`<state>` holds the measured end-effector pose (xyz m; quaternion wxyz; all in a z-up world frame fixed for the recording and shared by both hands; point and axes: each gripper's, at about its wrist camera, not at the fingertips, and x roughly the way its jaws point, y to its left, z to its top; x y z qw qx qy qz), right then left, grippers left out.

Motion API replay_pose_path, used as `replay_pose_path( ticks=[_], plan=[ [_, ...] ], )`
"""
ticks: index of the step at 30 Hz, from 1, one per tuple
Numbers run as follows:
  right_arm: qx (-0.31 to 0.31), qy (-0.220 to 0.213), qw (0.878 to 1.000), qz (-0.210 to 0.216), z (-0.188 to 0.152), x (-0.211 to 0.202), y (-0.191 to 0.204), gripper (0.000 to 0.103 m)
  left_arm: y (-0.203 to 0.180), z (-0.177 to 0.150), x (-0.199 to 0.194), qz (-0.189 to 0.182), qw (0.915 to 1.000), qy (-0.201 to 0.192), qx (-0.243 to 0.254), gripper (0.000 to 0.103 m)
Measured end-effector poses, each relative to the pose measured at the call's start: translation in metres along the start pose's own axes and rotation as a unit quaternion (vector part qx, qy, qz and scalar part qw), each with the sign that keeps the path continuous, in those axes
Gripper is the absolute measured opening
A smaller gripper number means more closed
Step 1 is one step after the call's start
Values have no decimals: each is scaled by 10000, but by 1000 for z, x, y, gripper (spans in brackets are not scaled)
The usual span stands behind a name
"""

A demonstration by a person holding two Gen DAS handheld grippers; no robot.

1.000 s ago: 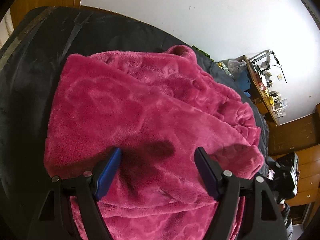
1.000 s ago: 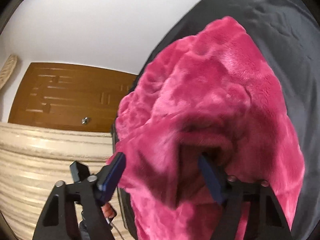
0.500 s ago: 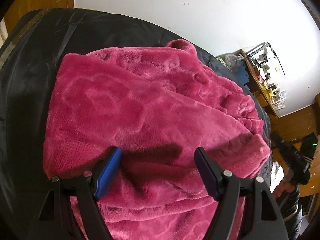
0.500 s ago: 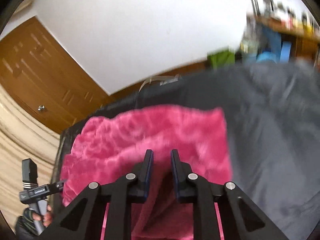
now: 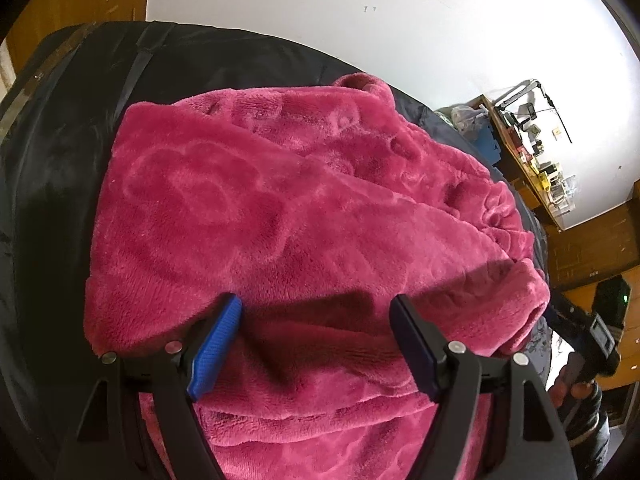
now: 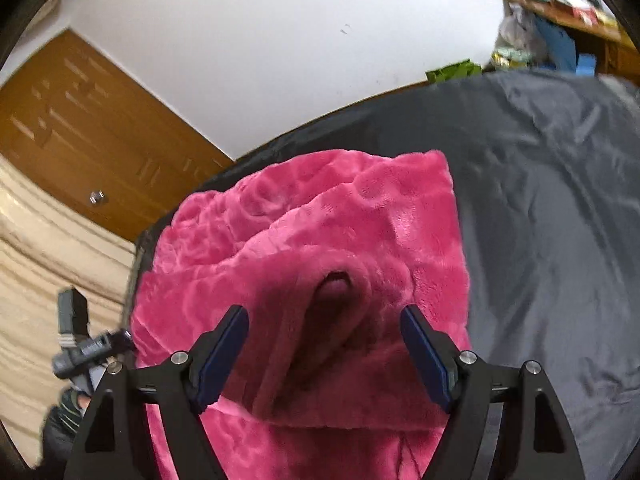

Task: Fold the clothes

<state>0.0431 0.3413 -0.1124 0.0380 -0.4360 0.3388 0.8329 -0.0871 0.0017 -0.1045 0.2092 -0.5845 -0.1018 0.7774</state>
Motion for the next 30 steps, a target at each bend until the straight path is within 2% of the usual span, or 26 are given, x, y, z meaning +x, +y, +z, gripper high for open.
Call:
replay_pose_path(
  ticks=[6,8,9,10,12,14,16,18,20,21,24,27,29,30],
  plan=[
    [290,181,9988,362,7,21,-10,80,0,-1,1,4,10000,-28,19,81],
    [241,339,9977,539,5,31,-5,76,0,-2,1,-1,10000,-44,27,81],
    [154,428,9974,560,4,35,0,59,0,-2,1,-3,10000,-53,32,81],
    [79,506,9970,585,2,38,4,36,0,-2,2,-8,10000,-60,38,81],
    [-54,585,9964,609,1,38,12,22,0,-2,1,-33,10000,-62,35,81],
    [-250,459,9974,497,4,26,22,18,2,-2,0,-82,10000,-56,13,81],
    [-611,200,9977,197,9,5,36,16,3,-2,-1,-139,9999,-51,-17,81],
    [-1203,-163,9918,-407,13,-19,55,16,4,-2,-2,-171,9998,-55,-29,81],
    [-1820,-450,9773,-987,16,-32,74,16,3,-3,-2,-162,9998,-64,-4,81],
    [-2097,-463,9692,-1209,16,-32,82,16,1,-3,-2,-128,9999,-70,31,81],
    [-2479,-184,9526,-1754,18,-8,83,16,-3,-5,0,-9,9998,-88,172,82],
    [-2144,502,9567,-1901,18,31,62,20,-9,-9,1,135,9990,-111,400,82],
    [-1699,659,9661,-1830,20,39,48,36,-12,-11,2,213,9981,-117,560,82],
    [-1482,571,9710,-1788,21,34,42,58,-12,-12,1,232,9978,-122,608,82]
  ],
)
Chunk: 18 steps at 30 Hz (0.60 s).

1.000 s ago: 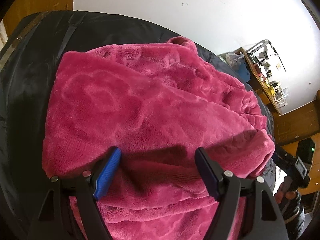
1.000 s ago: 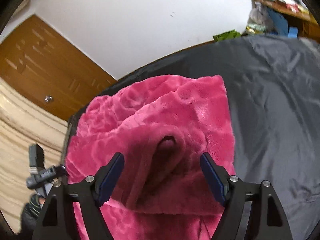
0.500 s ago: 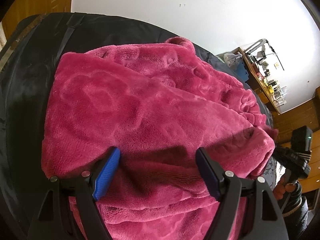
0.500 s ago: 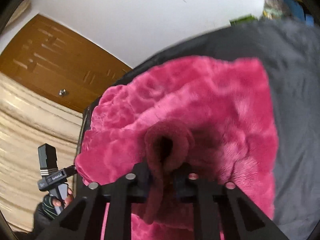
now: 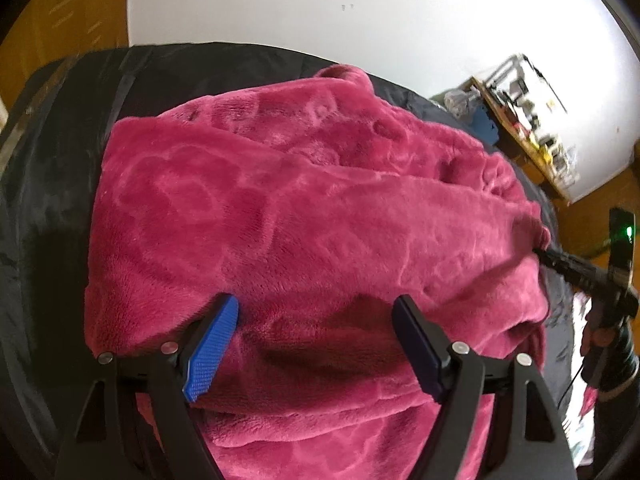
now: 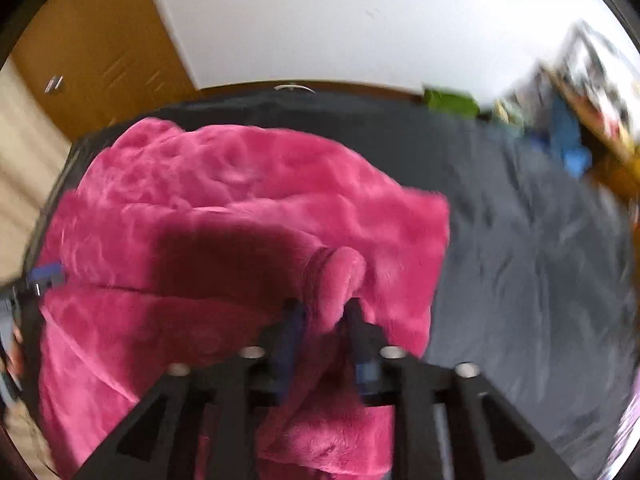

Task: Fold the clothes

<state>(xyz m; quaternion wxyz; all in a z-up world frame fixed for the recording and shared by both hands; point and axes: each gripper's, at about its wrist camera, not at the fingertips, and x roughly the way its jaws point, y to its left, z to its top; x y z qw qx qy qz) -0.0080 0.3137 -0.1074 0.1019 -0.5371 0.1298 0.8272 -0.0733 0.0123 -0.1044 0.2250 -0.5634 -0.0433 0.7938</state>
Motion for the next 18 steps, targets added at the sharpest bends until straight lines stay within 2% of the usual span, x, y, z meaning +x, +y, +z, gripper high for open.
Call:
replay_pose_path(
  ticks=[1,5,8,12,14,18],
  plan=[
    [171,-123,9997,87,-1,-6,-6,70,0,0,0,0,10000,-6,12,82],
    [516,-585,9946,690,-8,-39,-22,70,6,2,0,-100,9998,-31,-157,82],
    [176,-793,9911,1059,-22,-53,-13,70,9,3,1,-148,9996,-33,-256,83],
    [-430,-549,9905,1187,-60,-52,6,69,8,4,1,-132,9995,-15,-284,83],
    [-468,-377,9902,1264,-74,-41,11,69,7,4,0,-111,9994,-6,-324,83],
    [-367,-306,9885,1438,-83,-25,12,65,6,5,-1,-69,9993,34,-376,83]
  ],
)
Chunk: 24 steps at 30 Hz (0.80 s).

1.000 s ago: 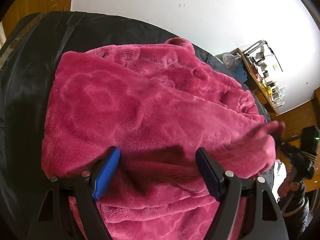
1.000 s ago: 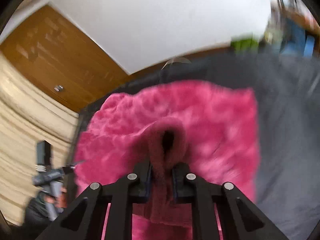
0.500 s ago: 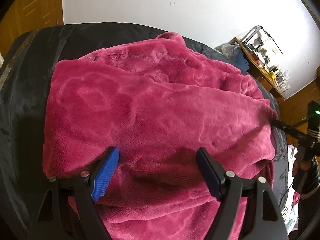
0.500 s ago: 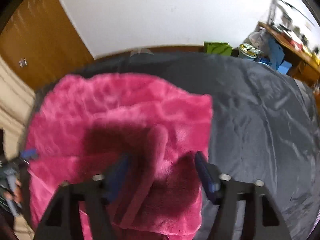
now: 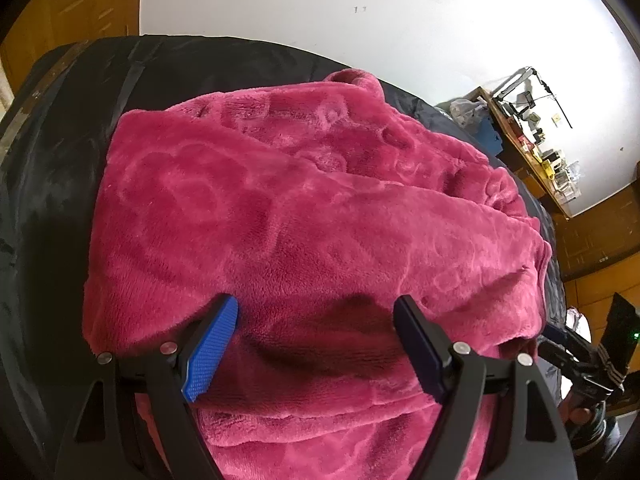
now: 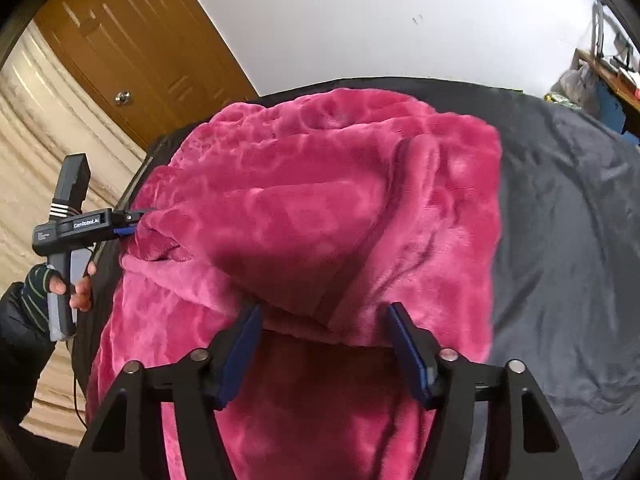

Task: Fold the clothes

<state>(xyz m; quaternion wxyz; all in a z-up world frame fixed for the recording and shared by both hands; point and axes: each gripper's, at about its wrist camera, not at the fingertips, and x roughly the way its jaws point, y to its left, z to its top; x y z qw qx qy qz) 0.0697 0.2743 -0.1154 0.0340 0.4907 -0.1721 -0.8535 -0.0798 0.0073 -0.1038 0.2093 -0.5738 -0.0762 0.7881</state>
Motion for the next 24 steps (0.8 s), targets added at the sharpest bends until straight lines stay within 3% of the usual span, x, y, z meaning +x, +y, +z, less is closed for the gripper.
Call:
replay_pose_path(
  ticks=[2,4,5,7,14,17,24],
  plan=[
    [-110,15,9999,-43,2,10,5,57,0,0,0,14,10000,15,-7,83],
    [-252,34,9996,-157,5,19,9,31,-1,0,0,26,10000,18,-7,83],
    [-276,11,9995,-162,6,19,10,29,-1,0,1,28,10000,17,-6,83],
    [-245,-91,9996,-65,10,13,12,15,0,0,1,21,10000,21,1,83],
    [133,-623,9967,500,17,-47,5,12,3,1,1,-69,10000,32,5,83],
    [250,-713,9967,292,13,-67,-7,11,3,1,1,-58,10000,53,53,83],
    [522,-483,9967,-389,1,-62,-29,12,-6,-2,1,116,9988,143,454,83]
  ],
)
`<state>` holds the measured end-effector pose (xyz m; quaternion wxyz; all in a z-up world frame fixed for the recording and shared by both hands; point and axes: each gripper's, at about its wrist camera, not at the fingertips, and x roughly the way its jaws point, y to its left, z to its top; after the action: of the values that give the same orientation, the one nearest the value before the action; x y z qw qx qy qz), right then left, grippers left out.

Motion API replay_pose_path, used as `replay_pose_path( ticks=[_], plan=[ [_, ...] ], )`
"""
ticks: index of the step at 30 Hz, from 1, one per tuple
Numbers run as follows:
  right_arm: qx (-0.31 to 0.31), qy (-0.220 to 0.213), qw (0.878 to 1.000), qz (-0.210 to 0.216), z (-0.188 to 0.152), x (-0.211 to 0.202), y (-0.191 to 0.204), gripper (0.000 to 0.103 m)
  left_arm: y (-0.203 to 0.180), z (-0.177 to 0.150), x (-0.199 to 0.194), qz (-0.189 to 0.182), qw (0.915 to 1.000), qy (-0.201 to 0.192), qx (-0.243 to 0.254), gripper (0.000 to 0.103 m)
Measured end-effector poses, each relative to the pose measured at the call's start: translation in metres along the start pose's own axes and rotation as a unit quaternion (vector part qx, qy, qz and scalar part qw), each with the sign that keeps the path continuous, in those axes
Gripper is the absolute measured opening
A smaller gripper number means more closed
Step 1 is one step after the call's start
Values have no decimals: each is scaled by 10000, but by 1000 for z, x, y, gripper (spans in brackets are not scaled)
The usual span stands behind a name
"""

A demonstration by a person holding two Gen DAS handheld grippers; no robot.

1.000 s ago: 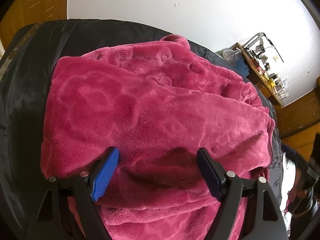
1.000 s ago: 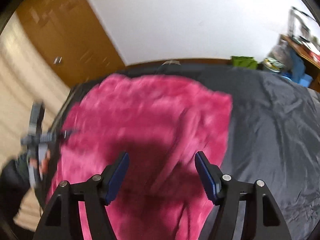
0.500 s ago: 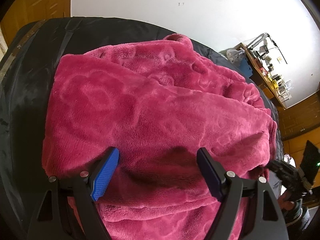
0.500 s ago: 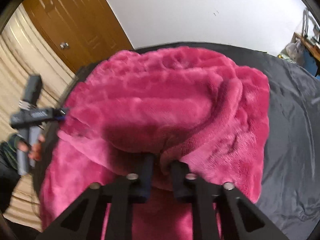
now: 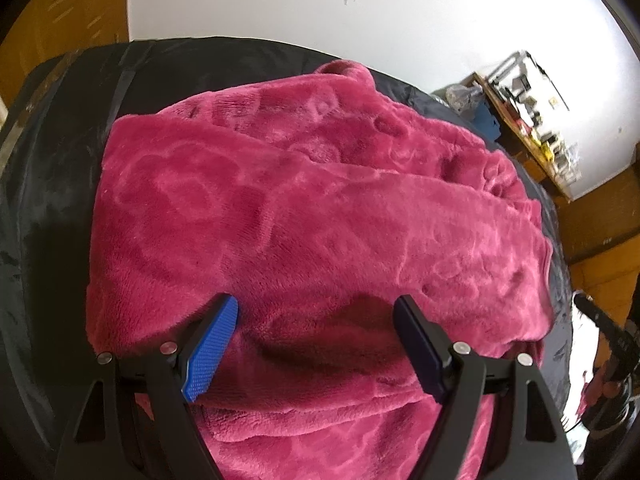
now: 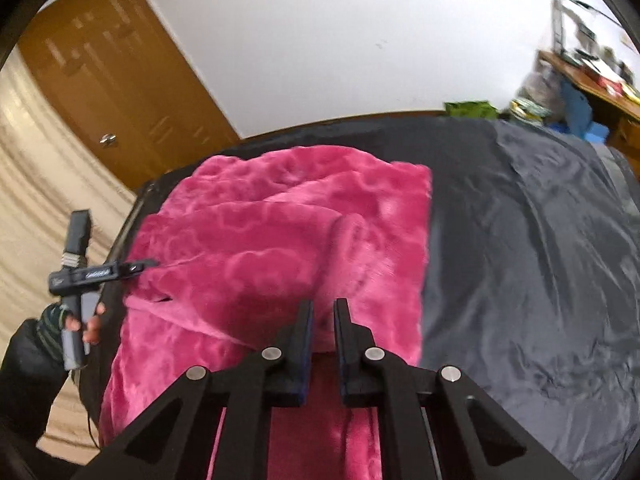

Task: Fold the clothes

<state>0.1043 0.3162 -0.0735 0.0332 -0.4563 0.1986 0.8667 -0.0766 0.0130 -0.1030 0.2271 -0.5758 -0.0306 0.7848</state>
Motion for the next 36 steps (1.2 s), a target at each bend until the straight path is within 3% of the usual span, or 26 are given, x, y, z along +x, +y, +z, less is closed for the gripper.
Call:
replay_pose_path(
  ticks=[2,3,4,6,8,11,13,16,19,26,31,34,36],
  plan=[
    [-25,-15,9998,-181,2,5,7,18,-3,-1,-1,5,10000,20,89,83],
    [-109,-37,9998,-160,4,8,15,32,-5,-2,-1,-6,9999,28,122,83],
    [-242,-65,9997,-50,7,11,26,59,-6,-2,-2,-16,9999,36,154,83],
    [-509,-120,9985,169,12,17,48,78,-8,-3,-3,-43,9998,49,207,83],
    [-834,-81,9960,310,13,26,71,78,-10,-3,-2,-41,9997,52,237,83],
    [-1162,178,9929,176,12,53,98,78,-12,-7,0,13,9994,28,343,83],
    [-1112,508,9925,30,8,78,94,78,-13,-10,0,60,9988,-11,495,83],
    [-1120,1098,9862,-529,-7,110,70,77,-10,-17,1,45,9972,-77,740,83],
    [-1439,1025,9833,-440,-19,107,58,75,-5,-23,-1,-52,9959,-151,891,83],
    [-2479,1096,9539,-1285,-39,116,87,76,-1,-18,-16,-139,9969,-151,757,83],
    [-1701,655,9808,-697,-15,78,79,76,10,-1,-43,-72,9972,-541,504,83],
    [-1425,290,9875,-606,5,59,78,76,21,10,-39,9,9982,-546,261,83],
    [-1194,268,9913,-494,15,64,77,76,24,15,-29,44,9989,-453,138,83]
  ],
)
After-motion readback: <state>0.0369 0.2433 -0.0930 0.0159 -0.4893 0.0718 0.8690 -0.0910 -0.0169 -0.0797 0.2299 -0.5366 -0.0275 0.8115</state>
